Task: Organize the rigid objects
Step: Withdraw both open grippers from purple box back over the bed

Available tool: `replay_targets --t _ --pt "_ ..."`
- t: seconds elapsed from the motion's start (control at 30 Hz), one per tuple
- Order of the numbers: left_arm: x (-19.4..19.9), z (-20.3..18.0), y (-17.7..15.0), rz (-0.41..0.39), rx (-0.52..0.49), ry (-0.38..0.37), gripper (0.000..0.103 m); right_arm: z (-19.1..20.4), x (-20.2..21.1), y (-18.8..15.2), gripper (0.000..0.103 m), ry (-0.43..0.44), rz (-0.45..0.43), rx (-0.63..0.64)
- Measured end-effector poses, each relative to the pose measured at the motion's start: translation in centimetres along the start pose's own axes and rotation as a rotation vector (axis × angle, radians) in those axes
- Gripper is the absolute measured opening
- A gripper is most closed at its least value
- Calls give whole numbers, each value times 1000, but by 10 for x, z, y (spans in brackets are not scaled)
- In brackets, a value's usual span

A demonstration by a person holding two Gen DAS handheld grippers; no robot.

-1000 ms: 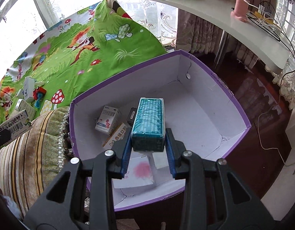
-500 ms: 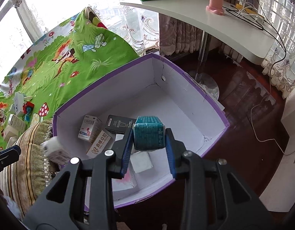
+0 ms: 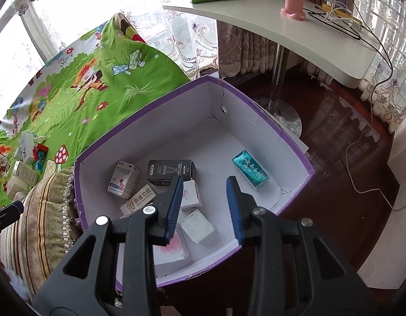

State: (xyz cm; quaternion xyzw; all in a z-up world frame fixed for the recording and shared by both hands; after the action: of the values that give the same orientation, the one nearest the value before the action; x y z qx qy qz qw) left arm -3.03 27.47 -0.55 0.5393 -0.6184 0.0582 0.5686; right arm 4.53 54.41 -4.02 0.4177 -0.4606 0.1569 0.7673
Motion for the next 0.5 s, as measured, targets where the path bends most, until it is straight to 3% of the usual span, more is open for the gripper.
replay_targets --t 0.17,0.5 --pt "9 11 -3 -22 24 16 36 12 2 -3 50 36 -2 19" --pt "33 45 -17 -61 108 50 36 44 -2 -14 51 78 22 89"
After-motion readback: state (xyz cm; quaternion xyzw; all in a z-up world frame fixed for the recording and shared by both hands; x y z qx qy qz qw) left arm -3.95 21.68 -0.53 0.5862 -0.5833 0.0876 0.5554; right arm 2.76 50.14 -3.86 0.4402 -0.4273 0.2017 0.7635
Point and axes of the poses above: each gripper's, at about its wrist camera, not at the fingertips, and x roughly against the way its jaws point, z to its left, y to its top, the point moved 5 cm from there along -x, roughly the way its jaws point, and after that the axes turned 10 degrees about -x, right-handed, at the moved point
